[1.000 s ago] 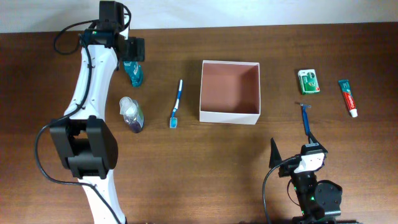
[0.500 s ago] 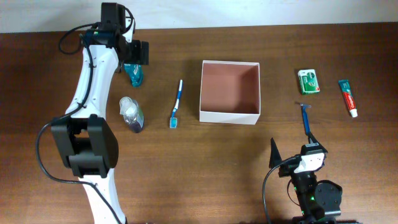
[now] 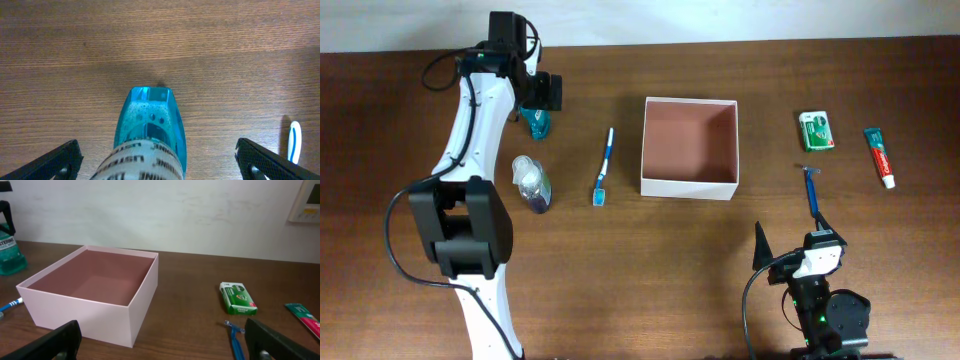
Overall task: Pack container
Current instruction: 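Lower the left gripper and close it on the mouthwash bottle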
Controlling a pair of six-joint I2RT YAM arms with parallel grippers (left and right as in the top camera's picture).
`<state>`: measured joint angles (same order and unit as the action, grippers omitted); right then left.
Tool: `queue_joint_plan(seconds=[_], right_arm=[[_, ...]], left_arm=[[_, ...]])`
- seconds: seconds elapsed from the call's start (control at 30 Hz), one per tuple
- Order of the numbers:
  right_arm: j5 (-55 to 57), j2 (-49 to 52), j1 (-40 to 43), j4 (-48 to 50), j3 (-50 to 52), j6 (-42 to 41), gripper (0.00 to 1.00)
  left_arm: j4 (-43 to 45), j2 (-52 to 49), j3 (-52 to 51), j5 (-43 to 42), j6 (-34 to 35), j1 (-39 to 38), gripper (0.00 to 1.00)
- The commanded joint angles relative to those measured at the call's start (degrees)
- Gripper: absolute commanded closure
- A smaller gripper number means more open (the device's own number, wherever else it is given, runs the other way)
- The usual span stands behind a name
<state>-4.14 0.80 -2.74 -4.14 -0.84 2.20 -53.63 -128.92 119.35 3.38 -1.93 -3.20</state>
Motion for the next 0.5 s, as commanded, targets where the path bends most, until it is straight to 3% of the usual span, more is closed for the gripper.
queue_joint_plan(seconds=[0.0,0.37,0.47], right_arm=[[-0.5,-0.6,-0.3,0.1,0.5,0.4,0.01],[-0.5,-0.6,-0.3,0.1,0.5,0.4,0.01],[-0.5,-0.6,-0.3,0.1,0.5,0.4,0.01]], left_arm=[[0.0,-0.6,-0.4,-0.6,-0.9,0.1,0.0],[0.6,-0.6,-0.4,2.4,-0.9,0.1,0.01],[0.6,-0.6,-0.4,2.4,-0.9,0.1,0.1]])
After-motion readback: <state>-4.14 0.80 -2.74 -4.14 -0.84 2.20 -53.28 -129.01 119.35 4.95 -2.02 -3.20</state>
